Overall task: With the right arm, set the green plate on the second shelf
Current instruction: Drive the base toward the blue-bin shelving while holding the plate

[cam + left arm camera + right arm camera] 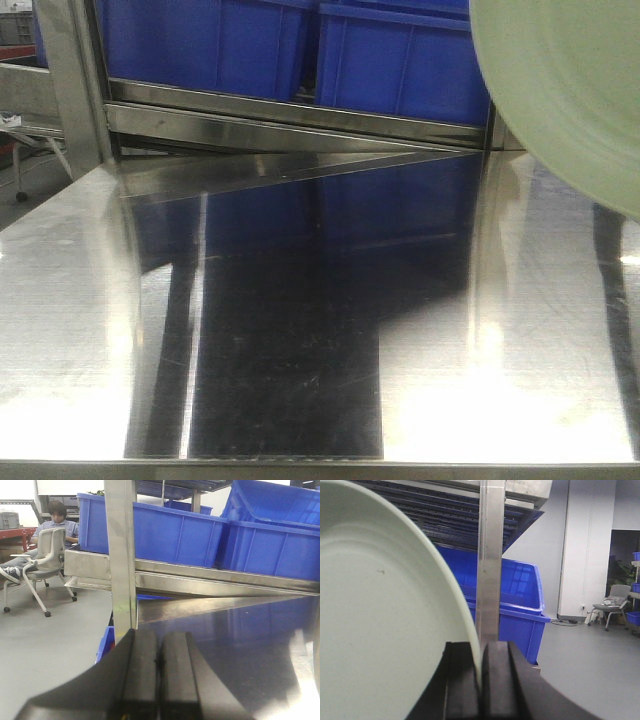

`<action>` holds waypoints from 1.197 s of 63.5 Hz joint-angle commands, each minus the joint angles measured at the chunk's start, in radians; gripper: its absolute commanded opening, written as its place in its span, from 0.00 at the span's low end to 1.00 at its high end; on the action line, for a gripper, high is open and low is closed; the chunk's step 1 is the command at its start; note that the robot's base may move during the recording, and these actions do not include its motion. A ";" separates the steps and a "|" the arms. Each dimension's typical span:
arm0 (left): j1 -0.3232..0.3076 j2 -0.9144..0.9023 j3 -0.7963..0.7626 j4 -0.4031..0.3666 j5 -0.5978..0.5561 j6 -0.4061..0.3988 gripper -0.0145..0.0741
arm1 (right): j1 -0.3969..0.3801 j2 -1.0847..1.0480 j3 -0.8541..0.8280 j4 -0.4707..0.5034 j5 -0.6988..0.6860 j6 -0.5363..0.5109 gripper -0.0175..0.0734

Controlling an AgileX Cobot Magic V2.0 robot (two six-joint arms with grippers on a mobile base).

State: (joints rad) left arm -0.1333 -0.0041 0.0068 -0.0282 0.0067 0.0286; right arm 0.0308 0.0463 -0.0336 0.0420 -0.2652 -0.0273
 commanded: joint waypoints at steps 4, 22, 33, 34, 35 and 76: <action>-0.004 -0.017 0.040 -0.006 -0.083 -0.002 0.31 | -0.004 0.008 -0.034 0.010 -0.116 0.008 0.25; -0.004 -0.017 0.040 -0.006 -0.083 -0.002 0.31 | -0.004 0.008 -0.034 0.010 -0.114 0.008 0.25; -0.004 -0.017 0.040 -0.006 -0.083 -0.002 0.31 | -0.004 0.008 -0.034 0.010 -0.109 0.008 0.25; -0.004 -0.017 0.040 -0.006 -0.083 -0.002 0.31 | -0.004 0.008 -0.034 0.010 -0.107 0.008 0.25; -0.004 -0.017 0.040 -0.006 -0.083 -0.002 0.31 | -0.004 0.008 -0.034 0.010 -0.106 0.008 0.25; -0.004 -0.017 0.040 -0.006 -0.083 -0.002 0.31 | -0.004 0.008 -0.034 0.010 -0.101 0.008 0.25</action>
State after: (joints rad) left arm -0.1333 -0.0041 0.0068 -0.0282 0.0067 0.0286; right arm 0.0308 0.0463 -0.0336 0.0441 -0.2634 -0.0255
